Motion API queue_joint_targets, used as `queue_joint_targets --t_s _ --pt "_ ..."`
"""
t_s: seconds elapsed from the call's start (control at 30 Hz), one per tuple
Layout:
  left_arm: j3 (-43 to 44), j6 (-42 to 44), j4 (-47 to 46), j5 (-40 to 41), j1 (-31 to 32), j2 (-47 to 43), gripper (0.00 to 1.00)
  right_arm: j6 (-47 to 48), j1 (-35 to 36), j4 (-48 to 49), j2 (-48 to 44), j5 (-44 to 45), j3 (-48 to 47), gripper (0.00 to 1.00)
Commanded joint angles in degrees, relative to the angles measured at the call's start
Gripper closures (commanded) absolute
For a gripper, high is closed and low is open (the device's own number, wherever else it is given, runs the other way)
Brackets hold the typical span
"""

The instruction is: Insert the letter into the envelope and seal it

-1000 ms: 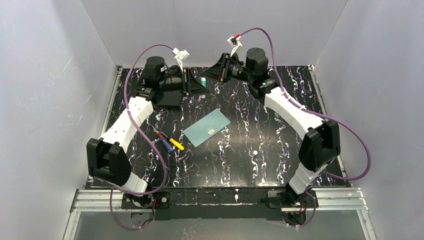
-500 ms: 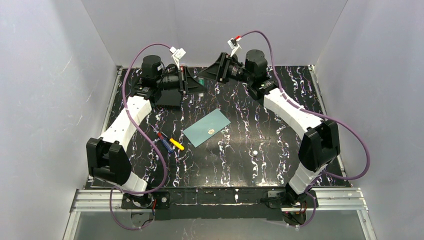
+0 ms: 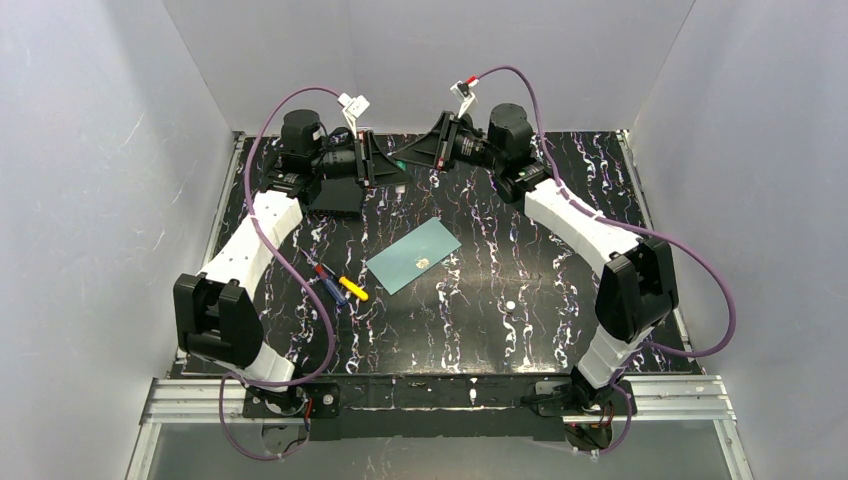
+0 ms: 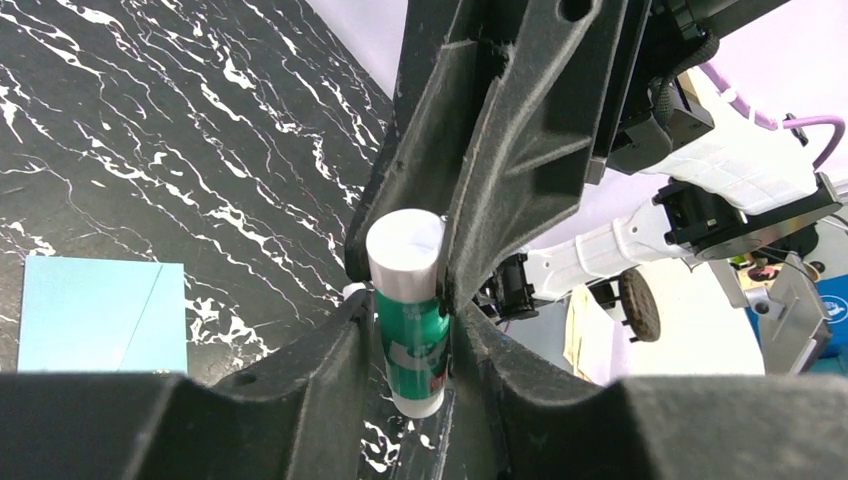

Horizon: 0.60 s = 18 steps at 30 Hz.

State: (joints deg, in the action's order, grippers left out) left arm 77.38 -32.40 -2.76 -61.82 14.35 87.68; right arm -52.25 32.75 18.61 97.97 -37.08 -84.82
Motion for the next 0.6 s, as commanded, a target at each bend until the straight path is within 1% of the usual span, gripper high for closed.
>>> queue_joint_targets --t_s 0.0,0.1,0.17,0.2,0.27,0.3,0.33,0.37,0.4,0.43,0.47,0.53,0.57 --pt "0.86 -0.06 -1.08 0.63 -0.37 -1.82 0.6 1.46 0.29 3.34 -0.2 -1.68 0.41 0.98" --pt "1.11 -1.1 -1.3 1.64 -0.68 -2.04 0.54 2.12 0.27 4.84 -0.5 -3.09 1.22 0.99" --pt "1.31 -1.75 -1.39 1.71 -0.81 -1.86 0.53 2.47 0.29 4.5 -0.35 -3.53 1.06 0.99" --pt "1.3 -1.72 -1.37 1.52 -0.81 -1.63 0.56 2.46 0.29 4.62 -0.33 -3.46 1.06 0.99" --pt "0.89 -1.68 -1.41 1.78 -0.89 -1.29 0.67 1.8 0.29 5.84 -0.37 -3.27 1.35 0.98" --pt "0.67 -1.76 -1.33 1.87 -0.97 -1.03 0.75 1.38 0.29 6.36 -0.33 -3.26 1.32 0.97" --pt "0.48 -1.9 -1.3 1.95 -1.13 -0.88 0.88 1.07 0.25 6.49 -0.33 -3.12 1.24 0.94" --pt "0.4 -2.1 -1.28 2.14 -1.09 -0.67 0.97 0.82 0.29 6.35 -0.32 -2.8 1.23 0.85" --pt "0.38 -2.33 -1.17 2.64 -1.13 -0.48 1.0 0.75 0.29 5.88 -0.6 -2.01 1.3 0.69" --pt "0.34 -2.47 -0.95 3.66 -1.16 -0.49 1.0 1.06 0.29 5.2 -1.12 -0.61 1.58 0.53" --pt "0.33 -2.67 -0.64 4.87 -1.29 -0.48 1.0 1.8 0.25 4.0 -1.9 1.43 2.04 0.46" --pt "-0.25 -3.63 -0.35 8.52 -1.25 -0.76 1.0 4.38 0.26 1.72 -5.05 8.11 4.52 0.43" --pt "-0.67 -4.57 0.16 11.46 -1.26 -1.01 1.0 6.21 0.75 2.71 -8.03 12.49 7.73 0.4"
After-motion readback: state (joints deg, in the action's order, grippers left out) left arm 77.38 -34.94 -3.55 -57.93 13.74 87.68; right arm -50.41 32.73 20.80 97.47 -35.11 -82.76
